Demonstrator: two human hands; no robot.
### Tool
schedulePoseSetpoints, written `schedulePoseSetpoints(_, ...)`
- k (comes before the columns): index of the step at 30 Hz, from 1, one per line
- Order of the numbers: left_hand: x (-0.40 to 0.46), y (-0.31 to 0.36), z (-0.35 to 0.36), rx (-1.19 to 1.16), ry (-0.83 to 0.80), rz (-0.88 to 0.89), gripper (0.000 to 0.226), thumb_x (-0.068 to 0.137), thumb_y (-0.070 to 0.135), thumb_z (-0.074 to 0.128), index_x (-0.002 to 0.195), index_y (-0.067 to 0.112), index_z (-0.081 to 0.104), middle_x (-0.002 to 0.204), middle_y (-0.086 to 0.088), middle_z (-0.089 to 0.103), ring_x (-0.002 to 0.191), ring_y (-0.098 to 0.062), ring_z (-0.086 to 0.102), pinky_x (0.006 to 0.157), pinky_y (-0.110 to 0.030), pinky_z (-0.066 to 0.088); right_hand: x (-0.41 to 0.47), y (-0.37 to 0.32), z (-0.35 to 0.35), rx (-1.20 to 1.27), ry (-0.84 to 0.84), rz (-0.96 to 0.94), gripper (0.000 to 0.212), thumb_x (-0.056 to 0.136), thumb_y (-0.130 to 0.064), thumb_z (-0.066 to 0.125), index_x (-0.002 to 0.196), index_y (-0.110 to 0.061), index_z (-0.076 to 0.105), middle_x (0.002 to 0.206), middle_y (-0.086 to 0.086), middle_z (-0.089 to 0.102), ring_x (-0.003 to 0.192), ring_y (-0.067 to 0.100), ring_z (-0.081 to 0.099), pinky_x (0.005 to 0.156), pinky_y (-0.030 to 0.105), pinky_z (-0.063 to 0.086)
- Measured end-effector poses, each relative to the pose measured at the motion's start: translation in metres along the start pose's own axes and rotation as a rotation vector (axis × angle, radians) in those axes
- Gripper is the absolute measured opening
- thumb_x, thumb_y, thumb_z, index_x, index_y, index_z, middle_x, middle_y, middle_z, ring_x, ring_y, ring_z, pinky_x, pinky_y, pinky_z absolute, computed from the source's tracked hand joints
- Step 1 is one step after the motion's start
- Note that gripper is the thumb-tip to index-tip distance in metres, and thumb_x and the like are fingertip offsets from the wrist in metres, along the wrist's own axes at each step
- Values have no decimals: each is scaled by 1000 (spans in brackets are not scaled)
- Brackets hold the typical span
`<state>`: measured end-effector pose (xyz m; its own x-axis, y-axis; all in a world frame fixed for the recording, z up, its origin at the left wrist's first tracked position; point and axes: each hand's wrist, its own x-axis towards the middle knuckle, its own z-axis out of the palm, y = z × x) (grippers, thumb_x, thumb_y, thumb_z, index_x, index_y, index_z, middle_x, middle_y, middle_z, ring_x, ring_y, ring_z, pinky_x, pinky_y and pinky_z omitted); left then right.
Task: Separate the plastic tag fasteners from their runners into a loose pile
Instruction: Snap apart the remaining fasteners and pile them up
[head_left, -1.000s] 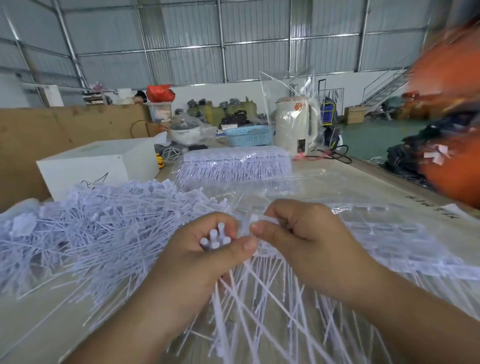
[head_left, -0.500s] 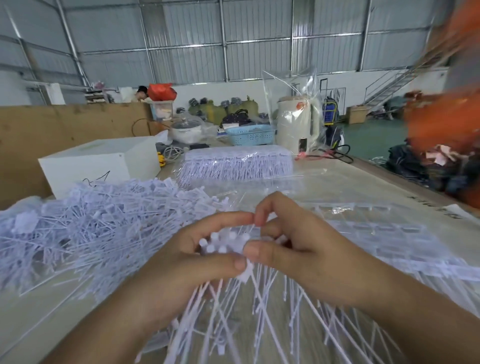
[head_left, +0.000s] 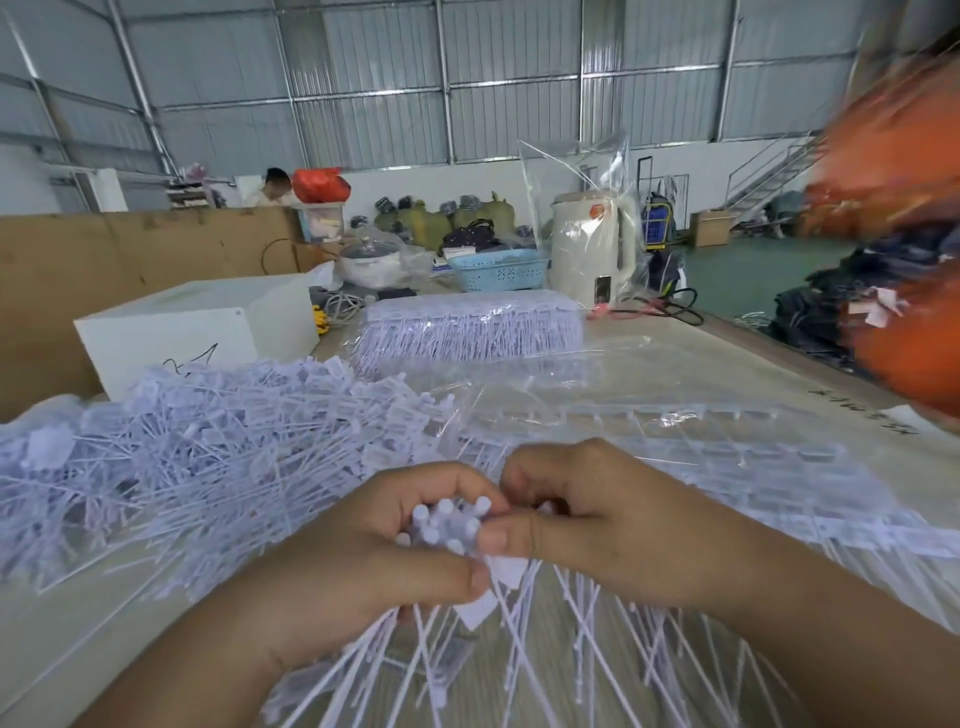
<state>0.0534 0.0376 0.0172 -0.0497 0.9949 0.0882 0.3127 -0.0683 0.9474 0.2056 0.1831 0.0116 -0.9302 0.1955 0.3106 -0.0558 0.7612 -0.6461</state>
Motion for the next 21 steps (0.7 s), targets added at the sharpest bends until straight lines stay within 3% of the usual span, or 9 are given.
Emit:
schedulePoseSetpoints(3, 0, -3, -1, 108, 96, -11, 21, 55, 33, 74, 72, 26, 64, 67, -2, 58, 63, -7, 48, 50, -15, 34, 0, 1, -6, -44, -109, 35, 47, 90, -48, 61, 68, -9, 49, 54, -9, 34, 49, 5, 31, 50, 21, 27)
schedulePoseSetpoints(7, -2, -1, -1, 123, 164, 15, 26, 55, 39, 78, 69, 27, 61, 65, 6, 47, 62, -12, 41, 53, -18, 33, 0, 0, -10, 20, -59, 87, 38, 93, -39, 62, 65, -17, 48, 55, -11, 36, 51, 5, 33, 52, 23, 29)
schedulePoseSetpoints(9, -1, 1, 1, 99, 221, 29, 29, 54, 42, 79, 68, 26, 59, 66, 4, 48, 62, -10, 44, 52, -16, 35, 1, -3, -7, 3, 26, 63, 33, 93, -38, 62, 64, -25, 52, 54, -13, 41, 50, 2, 35, 50, 19, 28)
schedulePoseSetpoints(13, 4, 4, 13, 40, 401, 59, 32, 54, 35, 79, 68, 20, 54, 62, 4, 44, 57, -10, 42, 49, -15, 35, 7, -6, 5, -167, 240, 70, 41, 92, -45, 60, 64, -17, 49, 52, -7, 43, 47, 5, 37, 49, 27, 31)
schedulePoseSetpoints(17, 8, 7, 19, -78, 552, 41, 28, 59, 28, 75, 65, 16, 51, 60, 1, 43, 49, -10, 39, 47, -20, 34, 9, -1, -10, -39, 664, 192, 48, 91, -46, 57, 61, -14, 38, 47, -7, 34, 43, 7, 32, 44, 23, 29)
schedulePoseSetpoints(19, 6, 9, 18, -90, 514, 36, 22, 59, 27, 74, 65, 17, 56, 57, 3, 47, 46, -7, 42, 45, -16, 36, 5, 2, -22, 49, 624, 133, 46, 88, -47, 58, 66, -8, 46, 51, -10, 31, 45, 5, 30, 45, 20, 26)
schedulePoseSetpoints(21, 5, 10, 18, -94, 433, 45, 17, 60, 27, 75, 67, 20, 62, 56, 7, 53, 49, -5, 48, 45, -10, 38, 0, -2, -18, 175, 387, 64, 36, 84, -49, 59, 84, -13, 61, 53, -11, 37, 47, 2, 33, 46, 17, 28)
